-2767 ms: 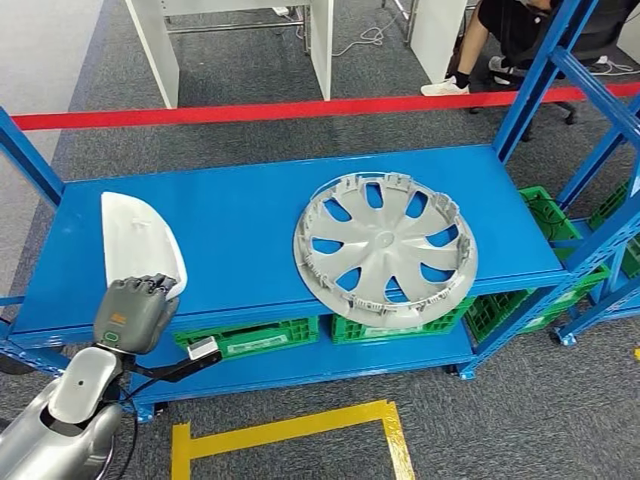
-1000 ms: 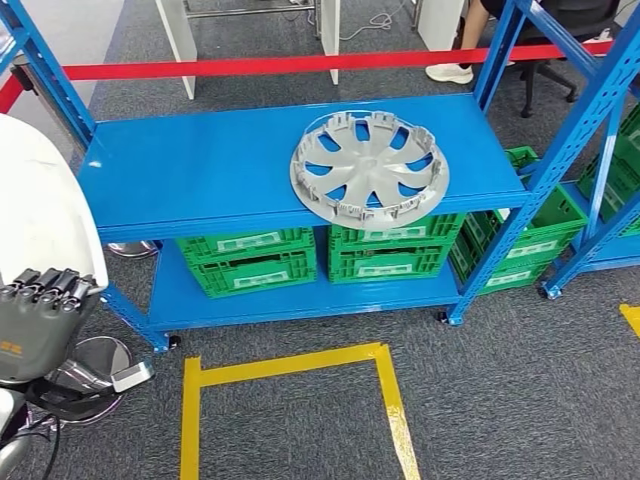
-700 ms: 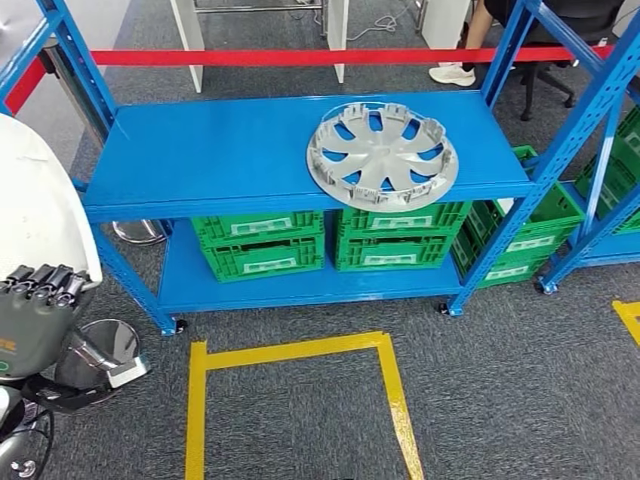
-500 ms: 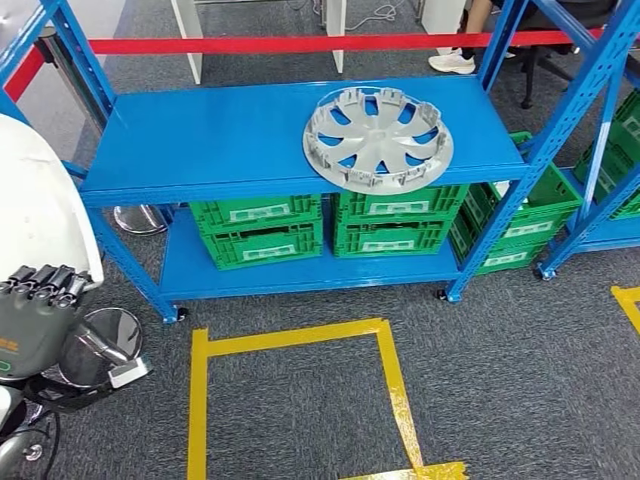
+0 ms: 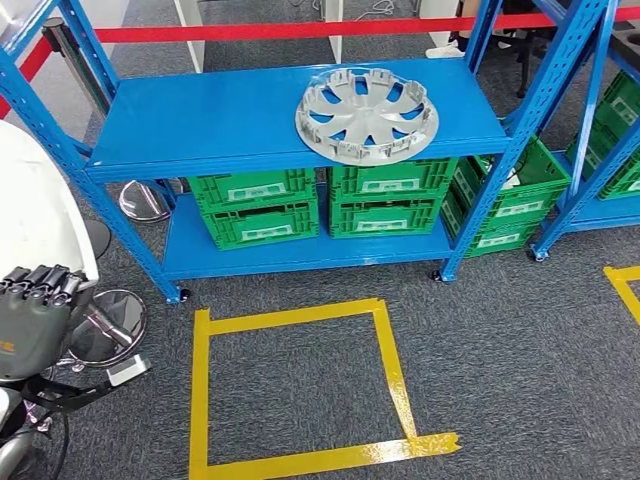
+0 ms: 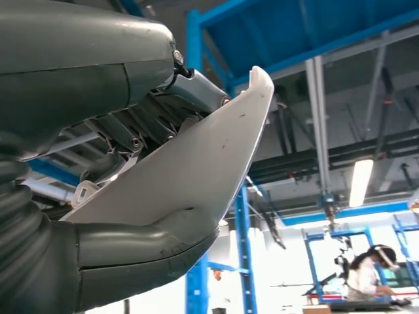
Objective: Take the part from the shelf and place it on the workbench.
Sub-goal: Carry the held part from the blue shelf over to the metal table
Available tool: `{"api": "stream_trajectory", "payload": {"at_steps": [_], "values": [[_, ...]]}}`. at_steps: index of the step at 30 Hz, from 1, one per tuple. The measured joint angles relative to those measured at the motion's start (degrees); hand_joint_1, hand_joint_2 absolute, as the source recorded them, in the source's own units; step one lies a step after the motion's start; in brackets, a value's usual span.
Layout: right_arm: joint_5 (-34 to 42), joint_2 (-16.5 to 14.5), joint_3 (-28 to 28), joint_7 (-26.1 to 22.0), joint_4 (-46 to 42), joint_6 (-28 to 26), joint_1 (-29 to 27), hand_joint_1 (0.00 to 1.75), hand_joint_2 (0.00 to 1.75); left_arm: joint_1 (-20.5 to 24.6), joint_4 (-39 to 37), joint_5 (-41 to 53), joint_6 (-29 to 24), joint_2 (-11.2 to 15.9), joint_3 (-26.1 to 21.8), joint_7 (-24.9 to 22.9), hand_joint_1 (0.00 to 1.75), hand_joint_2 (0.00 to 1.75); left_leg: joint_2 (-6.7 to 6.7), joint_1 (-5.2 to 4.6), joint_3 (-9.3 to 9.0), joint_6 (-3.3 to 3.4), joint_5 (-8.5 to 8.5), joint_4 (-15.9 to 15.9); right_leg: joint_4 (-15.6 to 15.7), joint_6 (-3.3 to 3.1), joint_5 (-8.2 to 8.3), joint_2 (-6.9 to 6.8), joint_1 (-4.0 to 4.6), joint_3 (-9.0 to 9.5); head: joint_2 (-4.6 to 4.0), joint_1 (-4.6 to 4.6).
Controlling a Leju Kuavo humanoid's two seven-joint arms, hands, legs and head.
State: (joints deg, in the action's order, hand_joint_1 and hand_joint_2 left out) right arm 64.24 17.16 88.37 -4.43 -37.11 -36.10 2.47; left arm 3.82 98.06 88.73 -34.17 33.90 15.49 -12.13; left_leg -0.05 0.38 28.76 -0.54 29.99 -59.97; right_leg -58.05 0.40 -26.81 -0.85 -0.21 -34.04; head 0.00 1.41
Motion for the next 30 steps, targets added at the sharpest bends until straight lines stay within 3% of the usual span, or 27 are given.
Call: {"api": "stream_trajectory", "payload": {"at_steps": [2,4,5,6,8,9,10,11,12,14,15,17,19,21,23,24,25,26,28,30], "values": [[-0.3,0.0,0.0,0.3,-0.2,0.0,0.1,0.00,0.00,-0.9,0.1,-0.2,-0.1,0.0,-0.8,-0.4,1.75,1.75,-0.03,-0.33,-1.16,0.52,0.57,2.8,0.0,0.64,1.01,0.10,-0.01,-0.69,0.01,0.02],[-0.6,-0.2,0.0,0.7,-0.3,0.0,0.2,0.00,0.00,-2.5,0.1,-0.8,-0.5,0.1,-1.9,-0.6,1.75,1.75,0.20,-0.22,-0.42,1.25,-0.31,3.3,-0.2,1.31,0.93,0.29,-0.11,-1.37,0.01,0.01],[-0.8,-0.4,0.1,1.0,-0.3,0.0,0.2,0.00,0.00,-3.6,0.3,-1.2,-0.8,0.1,-2.6,-0.7,1.75,1.75,0.36,-0.11,0.08,1.69,-0.90,3.5,-1.2,1.57,-0.57,0.43,-0.12,-1.95,0.02,0.12],[-1.1,-0.8,0.1,1.4,-0.2,0.0,0.2,0.00,0.00,-4.9,0.5,-1.9,-1.2,0.1,-3.6,-0.6,1.75,1.75,0.52,-0.01,0.69,2.05,-1.53,3.7,-3.2,1.77,-3.07,0.55,-0.12,-2.67,0.02,0.28],[-2.0,-2.0,0.2,2.6,0.2,0.2,0.5,0.00,0.00,-8.0,1.0,-3.9,-2.0,0.1,-6.2,-0.1,1.75,1.75,0.76,-0.13,2.14,2.42,-2.63,3.6,-10.0,2.00,-8.78,0.66,-0.14,-4.20,0.02,0.59],[-2.6,-2.7,0.3,3.3,0.6,0.5,0.7,0.00,0.00,-9.5,1.2,-5.1,-2.3,0.1,-7.6,0.4,1.75,1.75,0.86,-0.19,2.92,2.44,-3.16,3.5,-13.3,2.08,-10.34,0.65,-0.15,-4.53,0.02,0.65],[-3.3,-3.5,0.3,3.9,1.1,0.8,0.9,0.00,0.00,-10.8,1.4,-6.3,-2.6,0.1,-9.0,0.9,1.75,1.75,0.94,-0.24,3.74,2.44,-3.69,3.4,-15.3,2.11,-10.50,0.65,-0.15,-4.28,0.02,0.69],[-4.0,-4.1,0.3,4.4,1.5,1.3,1.2,0.00,0.00,-11.9,1.5,-7.3,-2.7,0.1,-10.4,1.4,1.75,1.75,0.96,-0.25,4.58,2.39,-4.21,3.2,-15.4,2.11,-9.37,0.65,-0.16,-3.17,0.02,0.73],[-4.6,-4.8,0.4,4.8,2.0,1.7,1.5,0.00,0.00,-13.0,1.6,-8.3,-2.8,0.0,-11.8,1.9,1.75,1.75,0.94,-0.26,5.34,2.27,-4.72,3.1,-13.5,2.04,-7.55,0.66,-0.17,-1.14,0.02,0.71],[-5.4,-6.0,0.5,5.2,3.0,2.4,2.3,0.00,0.00,-15.2,2.0,-9.4,-2.8,0.0,-14.3,2.7,1.75,1.75,0.90,-0.35,6.56,1.85,-5.57,2.7,-5.8,1.78,-4.97,0.81,-0.18,4.74,0.01,0.71],[-5.7,-6.4,0.5,5.3,3.4,2.7,2.6,0.00,0.00,-15.9,2.1,-9.8,-2.8,0.0,-15.4,3.1,1.75,1.75,0.90,-0.42,7.00,1.59,-6.04,2.4,-1.7,1.59,-4.98,0.89,-0.14,7.23,0.01,0.66],[-6.2,-7.0,0.5,5.4,4.1,3.2,3.0,0.00,0.00,-16.6,2.3,-10.1,-2.7,-0.1,-17.1,3.6,1.75,1.75,0.89,-0.46,7.75,1.09,-7.18,2.3,2.6,1.29,-5.68,0.97,0.10,9.62,0.02,0.67],[-6.8,-7.5,0.5,5.4,4.7,3.8,3.2,0.00,0.00,-17.4,2.4,-10.3,-2.5,-0.1,-18.4,4.0,1.75,1.75,0.78,-0.36,8.36,0.48,-7.70,2.4,3.2,0.83,-5.20,0.83,0.03,9.03,0.02,0.68],[-7.7,-7.9,0.5,5.6,5.4,4.5,3.3,0.00,0.00,-18.3,2.4,-11.0,-2.2,-0.2,-19.6,4.5,1.75,1.75,0.58,-0.21,9.41,-0.19,-4.46,0.0,3.3,0.00,-4.17,0.63,-0.22,8.08,0.02,0.29],[-8.6,-8.4,0.5,5.7,6.1,5.1,3.5,0.00,0.00,-18.8,2.5,-12.0,-1.8,-0.5,-20.8,5.2,1.75,1.75,0.48,0.04,10.93,-0.69,1.36,-6.9,2.6,-0.63,-3.38,0.45,-0.17,6.80,0.01,-0.19],[-9.0,-8.6,0.5,5.8,6.4,5.3,3.5,0.00,0.00,-18.9,2.5,-12.3,-1.6,-0.7,-21.2,5.4,1.75,1.75,0.48,0.13,11.44,-0.87,3.20,-10.7,2.1,-0.73,-3.10,0.34,-0.09,5.95,0.01,-0.31],[-9.2,-8.8,0.5,5.8,6.7,5.4,3.6,0.00,0.00,-19.0,2.5,-12.4,-1.4,-0.8,-21.5,5.6,1.75,1.75,0.48,0.17,11.46,-0.97,3.70,-13.5,1.5,-0.73,-2.86,0.25,-0.04,5.05,0.00,-0.31],[-9.4,-9.0,0.5,5.8,6.9,5.4,3.6,0.00,0.00,-19.1,2.5,-12.5,-1.3,-1.0,-21.7,5.8,1.75,1.75,0.47,0.18,10.76,-0.99,2.90,-14.5,0.9,-0.73,-2.68,0.16,0.00,4.14,0.00,-0.33],[-9.5,-9.2,0.3,5.9,7.2,5.1,3.5,0.00,0.00,-18.9,2.5,-12.4,-0.8,-1.1,-21.8,6.1,1.75,1.75,0.42,0.18,6.86,-0.78,-0.10,-10.6,-0.4,-0.61,-2.40,0.05,0.03,2.46,0.00,-0.32],[-9.7,-9.2,0.0,5.9,7.2,4.0,3.2,0.00,0.00,-18.2,2.6,-11.8,0.1,-1.1,-21.6,6.3,1.75,1.75,0.17,0.04,1.99,-0.33,-0.36,-3.4,-1.3,-0.21,-1.97,0.00,0.17,1.26,0.00,-0.32]]}}
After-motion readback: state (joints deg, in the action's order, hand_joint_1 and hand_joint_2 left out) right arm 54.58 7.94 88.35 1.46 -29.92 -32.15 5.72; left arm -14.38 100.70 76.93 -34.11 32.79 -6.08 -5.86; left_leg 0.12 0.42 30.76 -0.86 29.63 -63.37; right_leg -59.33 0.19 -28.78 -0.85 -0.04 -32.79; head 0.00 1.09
